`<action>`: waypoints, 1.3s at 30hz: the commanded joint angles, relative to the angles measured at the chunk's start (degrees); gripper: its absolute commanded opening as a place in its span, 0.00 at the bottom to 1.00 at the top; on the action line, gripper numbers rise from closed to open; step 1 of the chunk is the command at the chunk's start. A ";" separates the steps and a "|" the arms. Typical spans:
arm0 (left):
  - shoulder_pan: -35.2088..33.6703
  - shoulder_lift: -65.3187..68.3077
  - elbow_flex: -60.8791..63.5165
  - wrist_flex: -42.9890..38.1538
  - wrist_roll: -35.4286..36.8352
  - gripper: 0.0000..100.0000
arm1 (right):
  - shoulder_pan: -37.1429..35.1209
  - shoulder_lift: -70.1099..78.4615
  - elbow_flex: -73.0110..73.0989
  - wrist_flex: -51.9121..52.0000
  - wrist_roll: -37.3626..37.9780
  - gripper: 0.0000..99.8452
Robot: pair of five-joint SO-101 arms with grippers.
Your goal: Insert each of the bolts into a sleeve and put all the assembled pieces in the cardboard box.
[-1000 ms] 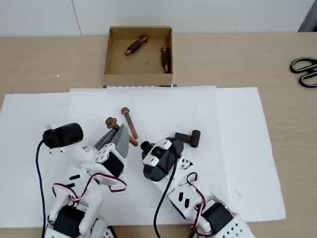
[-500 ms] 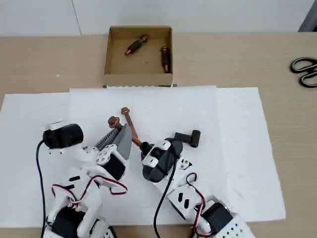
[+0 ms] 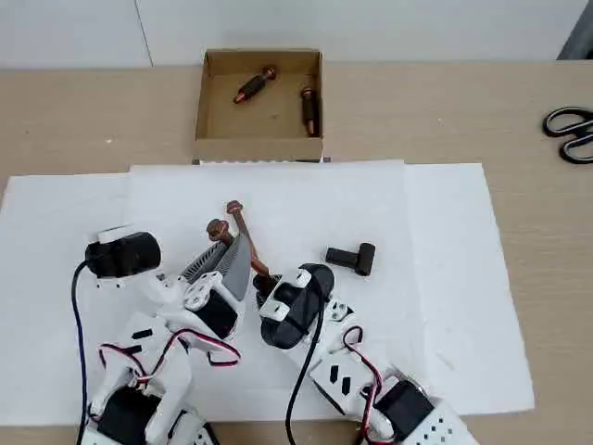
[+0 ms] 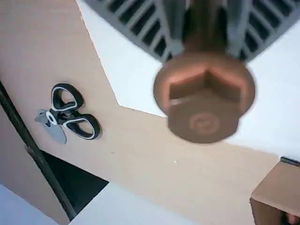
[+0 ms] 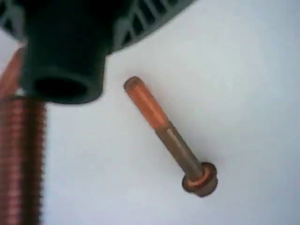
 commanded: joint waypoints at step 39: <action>8.00 -0.44 5.67 10.46 -6.86 0.01 | -0.48 -0.31 0.70 -5.23 3.96 0.00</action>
